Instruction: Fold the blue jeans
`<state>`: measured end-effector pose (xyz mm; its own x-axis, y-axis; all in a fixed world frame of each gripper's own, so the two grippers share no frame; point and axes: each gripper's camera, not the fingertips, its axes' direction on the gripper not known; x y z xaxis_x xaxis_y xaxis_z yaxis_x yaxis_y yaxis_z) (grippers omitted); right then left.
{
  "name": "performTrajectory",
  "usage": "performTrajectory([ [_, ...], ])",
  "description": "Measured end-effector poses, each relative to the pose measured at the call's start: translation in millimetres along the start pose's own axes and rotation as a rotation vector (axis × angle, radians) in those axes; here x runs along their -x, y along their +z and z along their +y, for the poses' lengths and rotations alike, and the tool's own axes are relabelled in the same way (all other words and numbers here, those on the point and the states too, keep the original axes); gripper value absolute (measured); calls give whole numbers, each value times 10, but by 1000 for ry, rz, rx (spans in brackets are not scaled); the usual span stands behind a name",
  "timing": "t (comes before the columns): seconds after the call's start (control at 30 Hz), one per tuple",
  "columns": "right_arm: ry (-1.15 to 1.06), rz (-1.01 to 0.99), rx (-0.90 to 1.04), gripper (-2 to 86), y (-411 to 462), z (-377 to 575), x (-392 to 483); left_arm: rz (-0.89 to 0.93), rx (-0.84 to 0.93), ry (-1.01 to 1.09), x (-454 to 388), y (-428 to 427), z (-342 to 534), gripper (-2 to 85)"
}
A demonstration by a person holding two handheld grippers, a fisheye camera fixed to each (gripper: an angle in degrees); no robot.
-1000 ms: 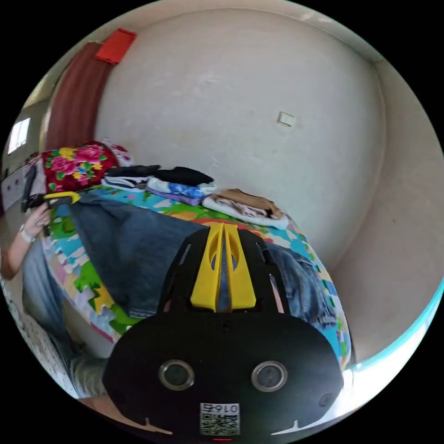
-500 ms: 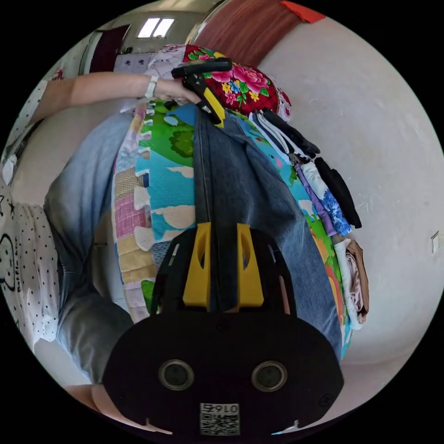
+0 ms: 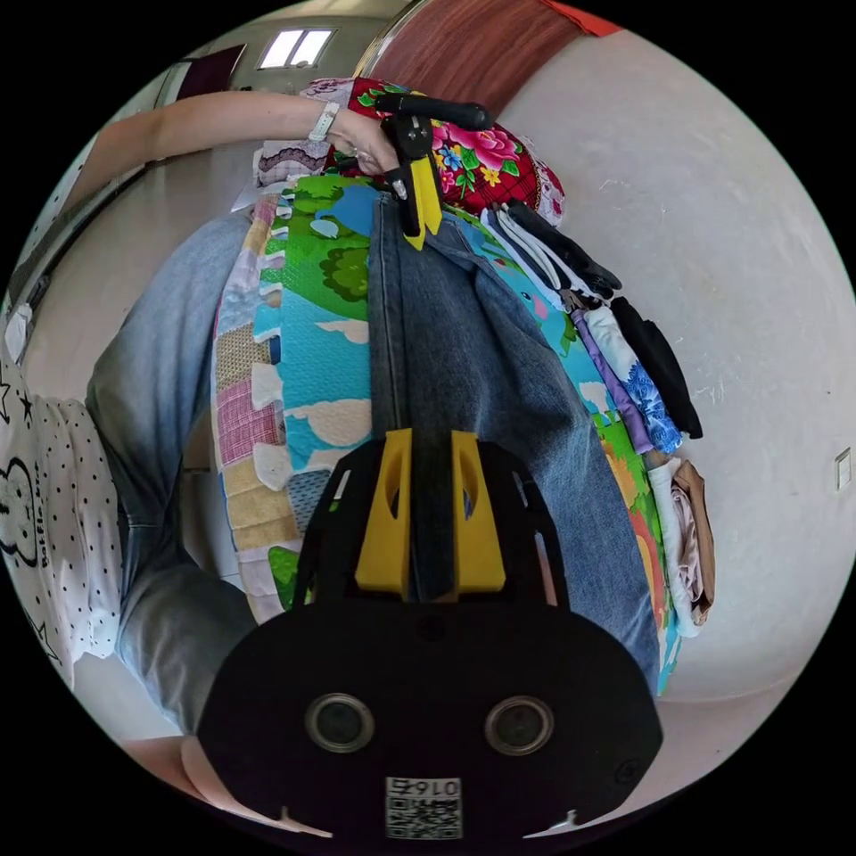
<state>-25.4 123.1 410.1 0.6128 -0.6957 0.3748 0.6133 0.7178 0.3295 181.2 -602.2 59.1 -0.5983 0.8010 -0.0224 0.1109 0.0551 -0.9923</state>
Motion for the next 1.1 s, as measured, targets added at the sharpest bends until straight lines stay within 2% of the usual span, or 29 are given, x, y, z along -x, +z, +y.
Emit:
performTrajectory([
  [0.13, -3, 12, -1, 61, 133, 41, 98, 43, 28, 70, 147, -80, -24, 23],
  [0.27, -7, 11, 7, 52, 262, 97, 167, -37, 45, 96, 514, -394, -116, 3],
  [0.37, -11, 13, 10, 49, 342, 144, 200, -103, -19, -62, 994, -682, -197, 23],
  [0.5, -11, 12, 12, 48, 430, 211, 218, -309, -49, -463, 1768, -905, -24, 25],
  [0.53, -10, 12, 11, 49, 454, 236, 217, -293, -50, -487, 1857, -906, 37, 27],
  [0.7, 6, 16, 3, 54, 519, 337, 190, 175, 5, -521, 2509, -570, 762, 94],
  [0.77, 10, 14, 3, 56, 554, 387, 173, 272, 12, -553, 2705, -453, 1075, 109],
  [1.0, 19, 3, 4, 57, 646, 517, 108, 519, -48, -714, 3331, -176, 2179, 115],
  [1.1, 27, -2, 8, 57, 693, 570, 62, 447, -79, -761, 3438, -210, 2430, 65],
])
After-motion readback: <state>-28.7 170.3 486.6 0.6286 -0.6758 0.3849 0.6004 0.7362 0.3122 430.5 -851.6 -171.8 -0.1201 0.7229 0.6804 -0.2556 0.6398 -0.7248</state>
